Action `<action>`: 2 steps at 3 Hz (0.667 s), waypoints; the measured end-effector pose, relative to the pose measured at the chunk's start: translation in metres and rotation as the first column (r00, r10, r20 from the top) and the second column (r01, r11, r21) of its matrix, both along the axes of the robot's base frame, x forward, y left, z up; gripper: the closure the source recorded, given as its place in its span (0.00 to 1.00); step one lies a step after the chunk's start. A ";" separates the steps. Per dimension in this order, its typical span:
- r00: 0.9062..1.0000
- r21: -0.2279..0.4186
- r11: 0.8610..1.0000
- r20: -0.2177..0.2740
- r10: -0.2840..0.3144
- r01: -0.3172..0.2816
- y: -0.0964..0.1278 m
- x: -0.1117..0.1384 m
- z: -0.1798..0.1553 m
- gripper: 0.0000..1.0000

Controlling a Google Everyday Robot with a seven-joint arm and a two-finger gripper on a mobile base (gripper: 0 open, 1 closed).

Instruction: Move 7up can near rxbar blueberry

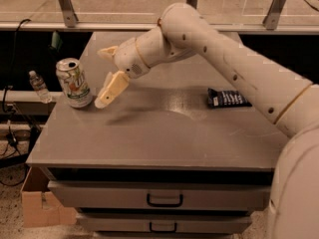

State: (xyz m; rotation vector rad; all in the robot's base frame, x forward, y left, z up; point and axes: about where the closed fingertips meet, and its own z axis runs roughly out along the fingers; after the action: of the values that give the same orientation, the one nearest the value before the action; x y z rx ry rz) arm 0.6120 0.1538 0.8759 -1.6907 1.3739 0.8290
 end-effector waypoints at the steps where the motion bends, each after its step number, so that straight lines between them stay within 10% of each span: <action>1: 0.997 0.110 0.993 -0.059 0.058 -0.052 0.040 -0.003 0.009 0.00; 2: 0.989 0.163 0.984 -0.117 0.090 -0.070 0.062 -0.009 0.014 0.00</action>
Offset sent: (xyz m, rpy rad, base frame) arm -0.0128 0.0815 0.0218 0.2154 0.1975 0.0992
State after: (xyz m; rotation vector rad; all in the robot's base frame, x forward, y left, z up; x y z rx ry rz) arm 0.6029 0.2156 0.8901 -1.6026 1.2916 1.0767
